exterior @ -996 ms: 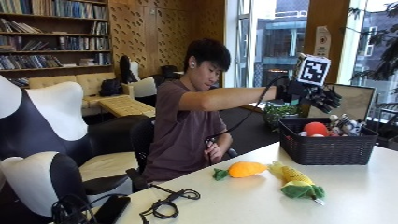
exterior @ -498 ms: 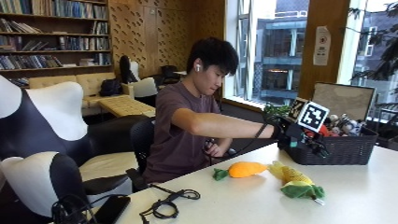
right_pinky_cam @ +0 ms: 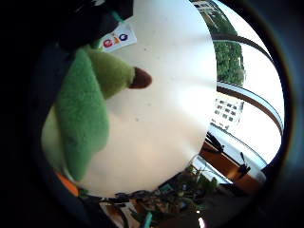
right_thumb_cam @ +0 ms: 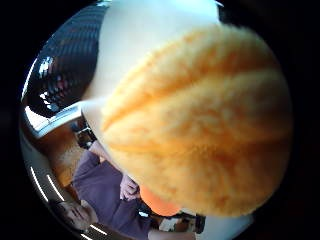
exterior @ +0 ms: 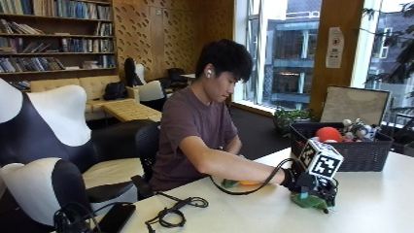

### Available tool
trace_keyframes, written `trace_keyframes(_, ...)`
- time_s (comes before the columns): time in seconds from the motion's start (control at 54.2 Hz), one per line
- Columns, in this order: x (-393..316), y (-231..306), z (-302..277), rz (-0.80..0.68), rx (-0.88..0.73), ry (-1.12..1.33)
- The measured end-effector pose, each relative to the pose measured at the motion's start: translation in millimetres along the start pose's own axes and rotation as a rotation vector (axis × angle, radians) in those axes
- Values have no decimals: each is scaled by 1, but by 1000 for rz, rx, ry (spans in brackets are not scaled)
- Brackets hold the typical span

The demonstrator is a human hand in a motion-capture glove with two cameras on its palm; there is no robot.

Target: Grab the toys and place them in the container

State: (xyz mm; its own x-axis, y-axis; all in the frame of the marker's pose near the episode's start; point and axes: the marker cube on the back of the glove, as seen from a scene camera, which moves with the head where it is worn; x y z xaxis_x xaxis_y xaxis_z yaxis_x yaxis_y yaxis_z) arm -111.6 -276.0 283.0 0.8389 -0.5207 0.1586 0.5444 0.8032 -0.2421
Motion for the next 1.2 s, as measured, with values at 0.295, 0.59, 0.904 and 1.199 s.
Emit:
trace_keyframes(0.295, 0, -25, -2, 106, 393, -191)
trace_keyframes(0.59, -19, -1, -117, 203, 484, -201)
trace_keyframes(0.904, -71, 31, -272, 294, 666, -8)
trace_keyframes(1.199, -190, -27, -325, 288, 720, -85)
